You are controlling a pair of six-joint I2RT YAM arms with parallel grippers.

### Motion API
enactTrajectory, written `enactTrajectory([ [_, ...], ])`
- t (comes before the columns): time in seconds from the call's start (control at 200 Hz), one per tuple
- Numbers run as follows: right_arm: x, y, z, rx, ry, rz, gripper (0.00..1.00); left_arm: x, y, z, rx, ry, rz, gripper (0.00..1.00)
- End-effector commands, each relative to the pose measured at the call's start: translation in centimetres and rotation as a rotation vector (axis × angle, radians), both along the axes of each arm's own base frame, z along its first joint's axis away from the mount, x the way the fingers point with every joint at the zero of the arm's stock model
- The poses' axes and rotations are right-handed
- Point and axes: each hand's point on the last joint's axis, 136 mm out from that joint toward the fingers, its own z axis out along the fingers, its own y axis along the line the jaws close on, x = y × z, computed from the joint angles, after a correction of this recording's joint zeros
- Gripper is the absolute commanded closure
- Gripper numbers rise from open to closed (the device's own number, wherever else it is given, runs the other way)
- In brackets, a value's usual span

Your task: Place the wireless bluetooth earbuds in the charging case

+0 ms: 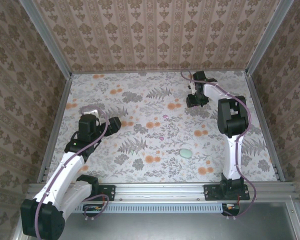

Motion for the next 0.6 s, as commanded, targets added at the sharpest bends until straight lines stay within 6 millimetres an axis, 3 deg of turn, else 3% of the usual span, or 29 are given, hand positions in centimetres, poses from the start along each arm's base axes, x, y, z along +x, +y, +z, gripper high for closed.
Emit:
enactTrajectory([
  [0.0, 0.0, -0.1, 0.3, 0.003, 0.012, -0.003, 0.51, 0.0, -0.4, 1.4, -0.016, -0.025, -0.015, 0.00],
  [0.16, -0.1, 0.9, 2.3, 0.062, -0.039, 0.009, 0.57, -0.1, -0.5, 1.3, -0.033, -0.007, -0.011, 0.01],
  [0.34, -1.2, 4.9, 8.6, 0.252, -0.237, 0.104, 0.59, 0.3, -2.0, 2.2, -0.086, 0.020, -0.061, 0.06],
  [0.485, -4.1, 9.0, 14.3, 0.411, -0.426, 0.264, 0.62, 1.3, -4.4, 4.8, -0.156, -0.005, -0.135, 0.12],
  [0.595, -7.1, 11.8, 17.3, 0.465, -0.521, 0.424, 0.63, 2.0, -7.1, 7.4, -0.184, -0.042, -0.214, 0.13],
])
